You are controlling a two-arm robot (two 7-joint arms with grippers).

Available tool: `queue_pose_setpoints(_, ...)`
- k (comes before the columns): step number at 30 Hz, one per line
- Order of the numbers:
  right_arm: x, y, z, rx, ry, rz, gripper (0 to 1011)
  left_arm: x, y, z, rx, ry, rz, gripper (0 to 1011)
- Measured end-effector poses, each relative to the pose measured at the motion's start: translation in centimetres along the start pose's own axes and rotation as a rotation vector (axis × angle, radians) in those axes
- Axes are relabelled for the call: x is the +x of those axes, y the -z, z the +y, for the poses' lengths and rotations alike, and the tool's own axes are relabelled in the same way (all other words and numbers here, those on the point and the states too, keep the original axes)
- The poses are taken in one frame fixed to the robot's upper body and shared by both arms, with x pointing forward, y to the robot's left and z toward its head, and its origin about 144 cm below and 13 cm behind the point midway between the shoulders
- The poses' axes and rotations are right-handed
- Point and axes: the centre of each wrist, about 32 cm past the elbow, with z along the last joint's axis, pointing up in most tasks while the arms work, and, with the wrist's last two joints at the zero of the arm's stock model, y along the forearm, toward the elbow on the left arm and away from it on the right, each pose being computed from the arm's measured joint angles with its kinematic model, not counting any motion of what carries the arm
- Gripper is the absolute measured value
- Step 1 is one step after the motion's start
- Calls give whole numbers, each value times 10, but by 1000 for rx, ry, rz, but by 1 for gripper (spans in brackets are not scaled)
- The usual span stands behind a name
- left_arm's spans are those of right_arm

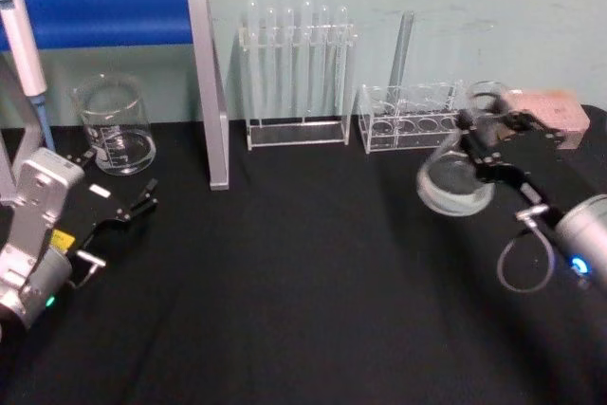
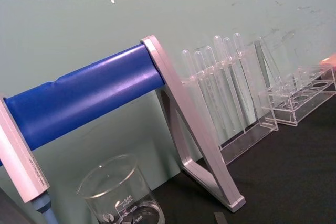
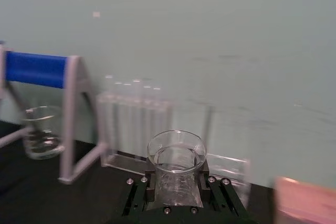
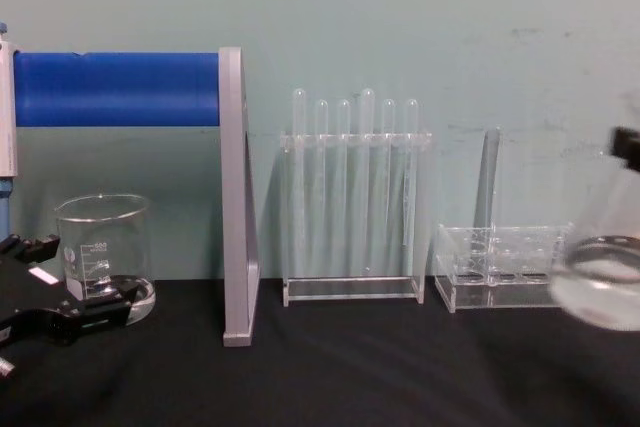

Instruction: Grasp the erlenmeyer flask with one hand, shake it three times, then place it back.

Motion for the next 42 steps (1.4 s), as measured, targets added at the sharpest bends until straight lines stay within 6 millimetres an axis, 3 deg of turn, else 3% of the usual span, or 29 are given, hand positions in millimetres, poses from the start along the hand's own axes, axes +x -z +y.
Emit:
queue_pose_setpoints(11,-37,3,34,8,-309,10,449,0,0,0,0,0,0,1001)
queue_pose_setpoints(22,-58,4,48,19,-477,17,449,0,0,0,0,0,0,1001)
queue_pose_setpoints(31,-53,5,47,19,-437,24,449,0,0,0,0,0,0,1001)
queue_pose_setpoints(42,-23,4,29,25,-202,25,449,0,0,0,0,0,0,1001)
